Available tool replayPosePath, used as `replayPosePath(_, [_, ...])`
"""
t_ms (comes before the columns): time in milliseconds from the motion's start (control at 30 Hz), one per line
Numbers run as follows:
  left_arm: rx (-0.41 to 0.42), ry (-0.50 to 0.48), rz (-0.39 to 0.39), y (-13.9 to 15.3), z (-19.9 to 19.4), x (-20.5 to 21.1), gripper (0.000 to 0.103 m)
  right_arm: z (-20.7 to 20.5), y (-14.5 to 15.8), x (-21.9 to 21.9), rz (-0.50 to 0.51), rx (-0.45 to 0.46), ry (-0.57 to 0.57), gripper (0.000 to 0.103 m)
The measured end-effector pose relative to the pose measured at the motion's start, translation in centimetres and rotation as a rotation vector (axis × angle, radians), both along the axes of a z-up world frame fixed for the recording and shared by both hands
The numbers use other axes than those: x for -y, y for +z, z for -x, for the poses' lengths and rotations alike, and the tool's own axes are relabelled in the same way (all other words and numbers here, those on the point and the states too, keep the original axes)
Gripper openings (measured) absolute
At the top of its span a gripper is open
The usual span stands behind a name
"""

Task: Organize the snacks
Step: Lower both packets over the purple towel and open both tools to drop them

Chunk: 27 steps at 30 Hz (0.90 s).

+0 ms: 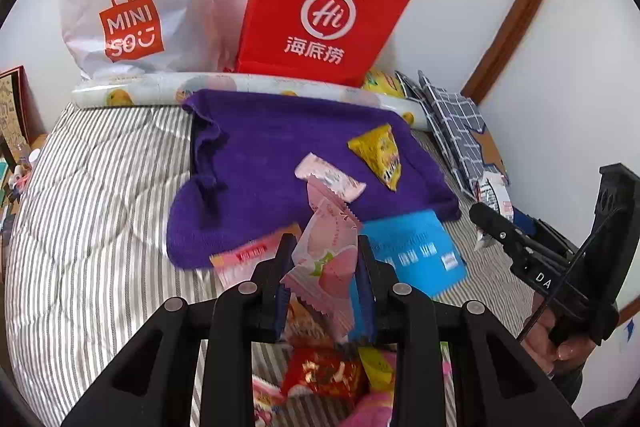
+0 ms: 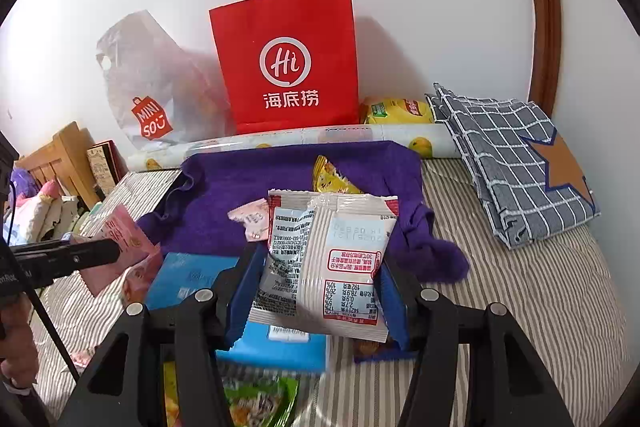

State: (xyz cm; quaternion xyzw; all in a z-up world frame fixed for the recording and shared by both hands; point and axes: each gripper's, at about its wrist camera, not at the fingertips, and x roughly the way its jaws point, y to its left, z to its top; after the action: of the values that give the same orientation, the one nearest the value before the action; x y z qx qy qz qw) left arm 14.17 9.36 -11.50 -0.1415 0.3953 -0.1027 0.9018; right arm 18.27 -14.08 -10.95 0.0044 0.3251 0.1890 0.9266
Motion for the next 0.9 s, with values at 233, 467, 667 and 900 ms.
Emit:
replayPosePath(233, [0.009,0.032,0.017,0.4,-2.6,-1.4,0.029,-2.9,-0.2,-0.6,0.008,-0.008,-0.015,0.053])
replayPosePath(467, [0.005,0.063,0.023,0.2,-5.5,-2.7,0.029,-5.8,-0.1,-1.3,0.012,-0.008,-0.019,0.053])
replayPosePath(667, [-0.007,0.085,0.028,-0.8,-7.6,-3.5,0.029,-8.1,-1.6,-1.7,0.012,-0.027,-0.015,0.053])
replayPosePath(900, [-0.067,0.085,0.031,-3.7,-9.1,-3.8,0.029,-9.5,-4.6,-1.2,0.009,-0.101,-0.021,0.053])
